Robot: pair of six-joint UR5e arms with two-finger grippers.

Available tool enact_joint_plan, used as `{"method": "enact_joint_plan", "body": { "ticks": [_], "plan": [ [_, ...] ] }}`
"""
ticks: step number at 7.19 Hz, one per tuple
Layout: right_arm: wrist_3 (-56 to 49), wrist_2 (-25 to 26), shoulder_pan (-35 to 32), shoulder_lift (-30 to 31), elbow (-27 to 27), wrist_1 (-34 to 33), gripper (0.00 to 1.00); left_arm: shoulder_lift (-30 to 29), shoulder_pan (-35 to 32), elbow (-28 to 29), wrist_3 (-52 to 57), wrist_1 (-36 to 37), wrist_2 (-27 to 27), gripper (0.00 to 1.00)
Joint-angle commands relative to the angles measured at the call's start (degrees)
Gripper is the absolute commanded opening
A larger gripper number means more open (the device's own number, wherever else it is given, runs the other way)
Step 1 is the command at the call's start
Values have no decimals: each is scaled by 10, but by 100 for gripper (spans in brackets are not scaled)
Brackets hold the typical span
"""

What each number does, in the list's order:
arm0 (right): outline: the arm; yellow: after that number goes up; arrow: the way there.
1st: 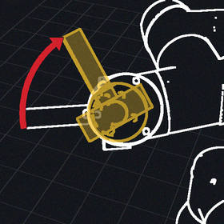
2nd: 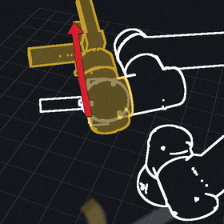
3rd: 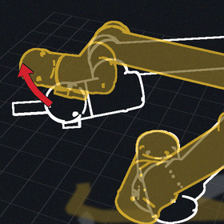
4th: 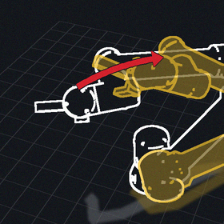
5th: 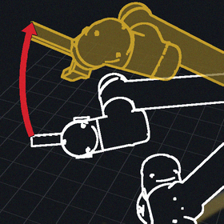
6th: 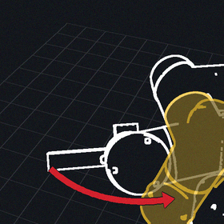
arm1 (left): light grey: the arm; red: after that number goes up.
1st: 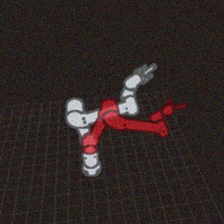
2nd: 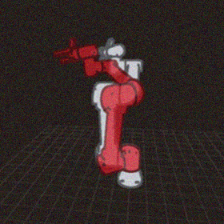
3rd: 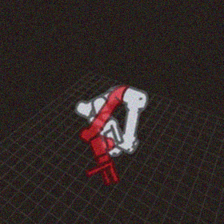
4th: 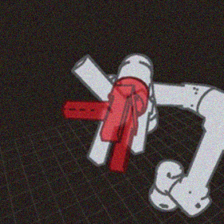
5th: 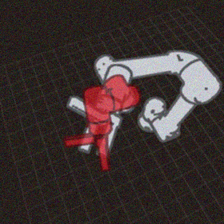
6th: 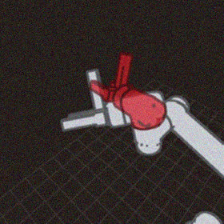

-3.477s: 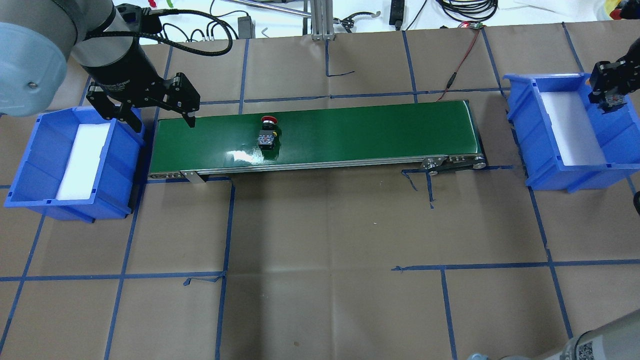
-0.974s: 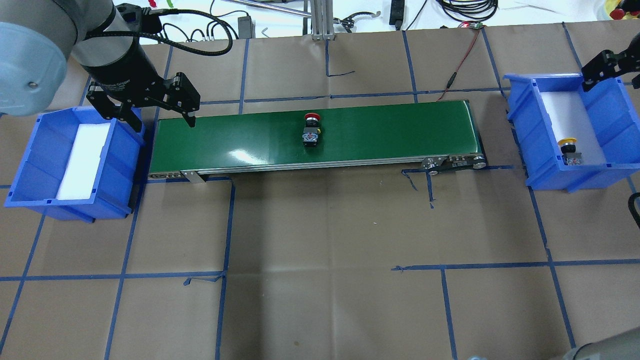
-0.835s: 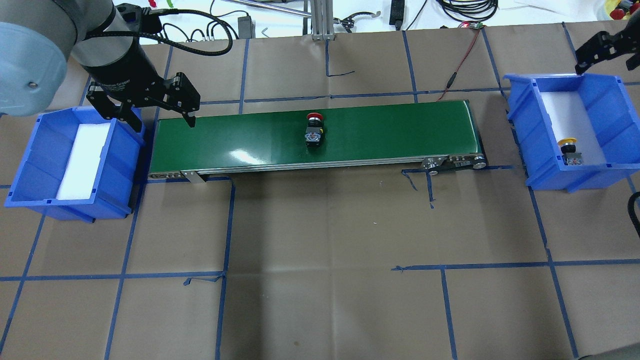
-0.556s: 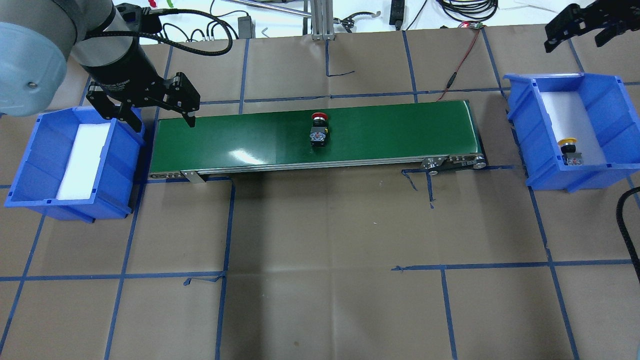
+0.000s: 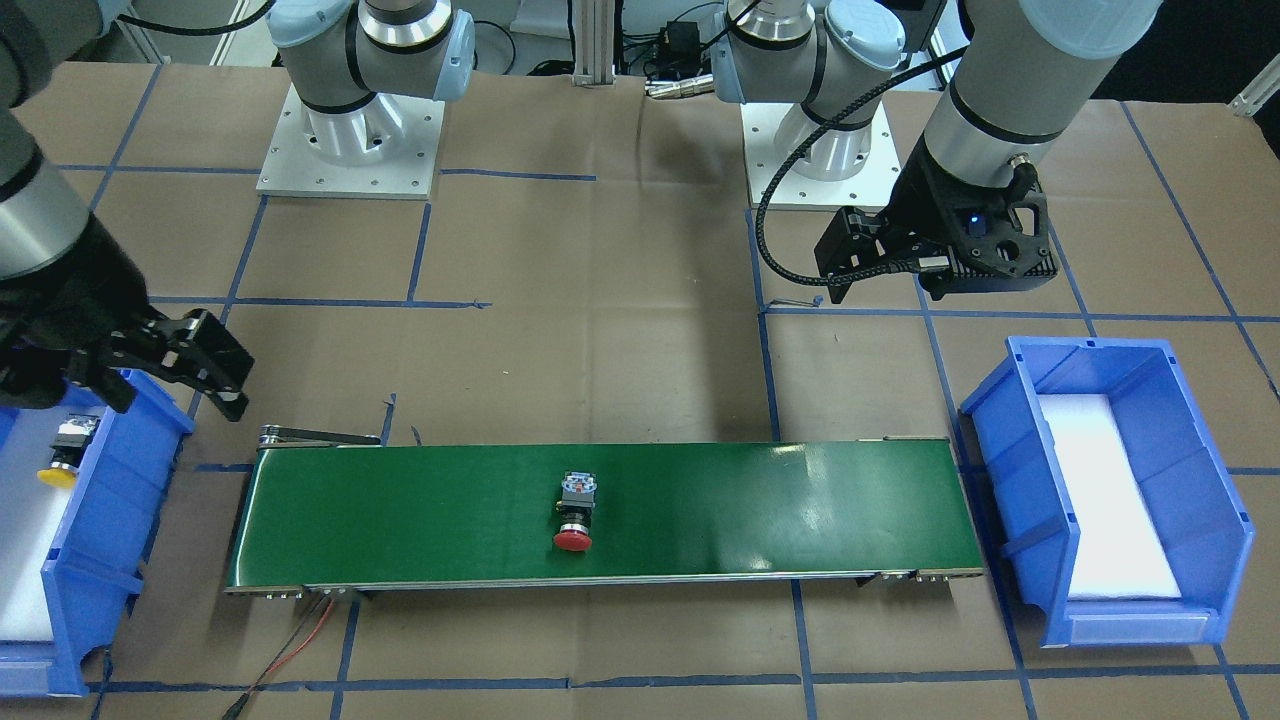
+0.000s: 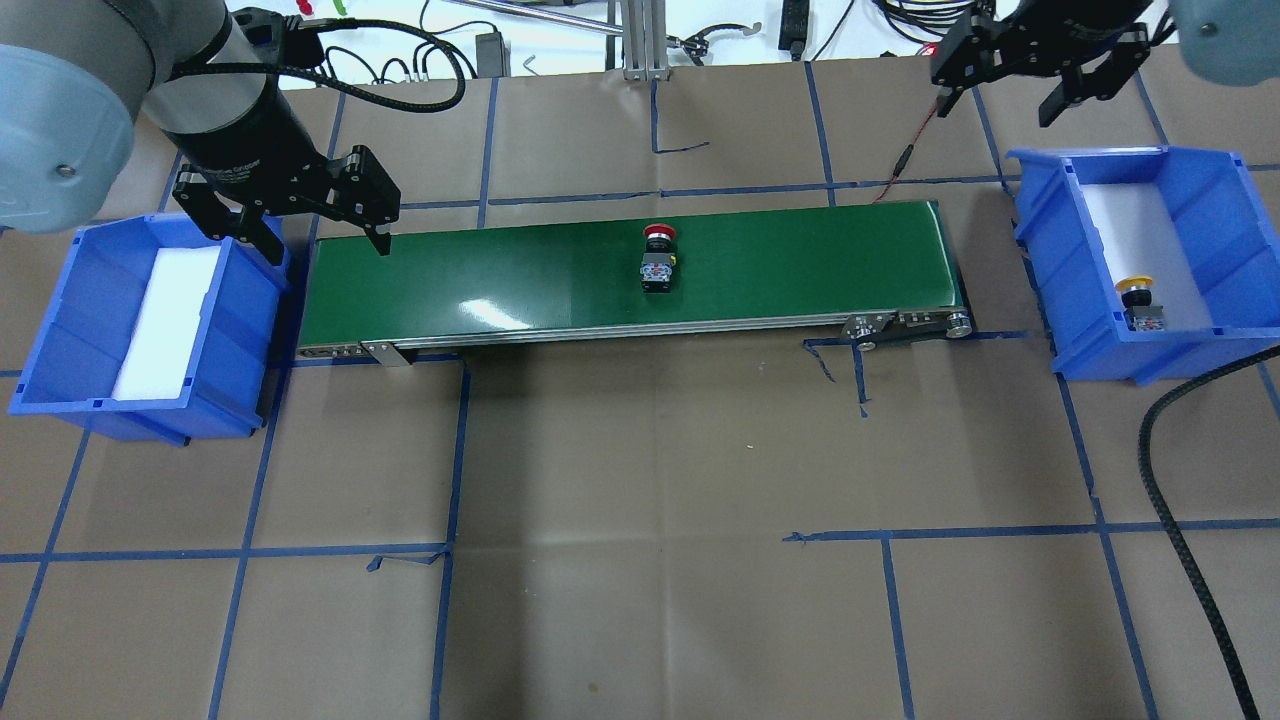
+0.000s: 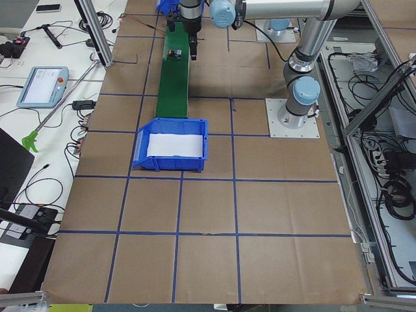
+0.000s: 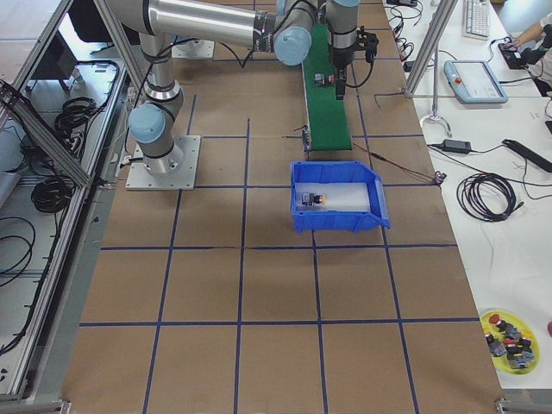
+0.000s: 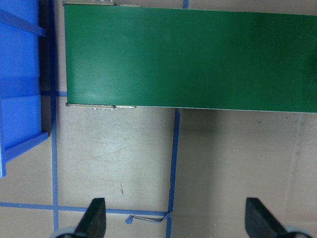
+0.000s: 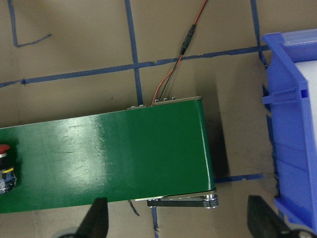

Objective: Transport two buttons from left to right
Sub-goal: 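Move the right gripper back over the red button on the belt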

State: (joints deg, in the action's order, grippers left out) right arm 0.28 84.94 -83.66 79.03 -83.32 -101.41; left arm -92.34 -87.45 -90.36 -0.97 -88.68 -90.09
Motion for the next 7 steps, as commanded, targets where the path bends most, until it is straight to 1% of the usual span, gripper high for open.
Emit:
{"method": "enact_joint_plan", "body": {
  "ticks": [1,2,3,4,5,6,7],
  "plan": [
    [23,1,-36,-2,-10,21,100,1,0,0,0,0,0,100],
    [24,-1,-46,-6,-24,5,99,1,0,0,0,0,0,100],
    [33,-4,-59,-8,-48,-26,99,1,0,0,0,0,0,100],
    [34,-8,-71,-9,-72,-80,99,1,0,0,0,0,0,100],
    [45,-9,-84,-22,-86,-112,99,2,0,0,0,0,0,100],
    [78,-10,-90,-40,-88,-119,99,1,0,0,0,0,0,100],
    [83,-11,-92,-58,-85,-120,99,2,0,0,0,0,0,100]
  ]
}}
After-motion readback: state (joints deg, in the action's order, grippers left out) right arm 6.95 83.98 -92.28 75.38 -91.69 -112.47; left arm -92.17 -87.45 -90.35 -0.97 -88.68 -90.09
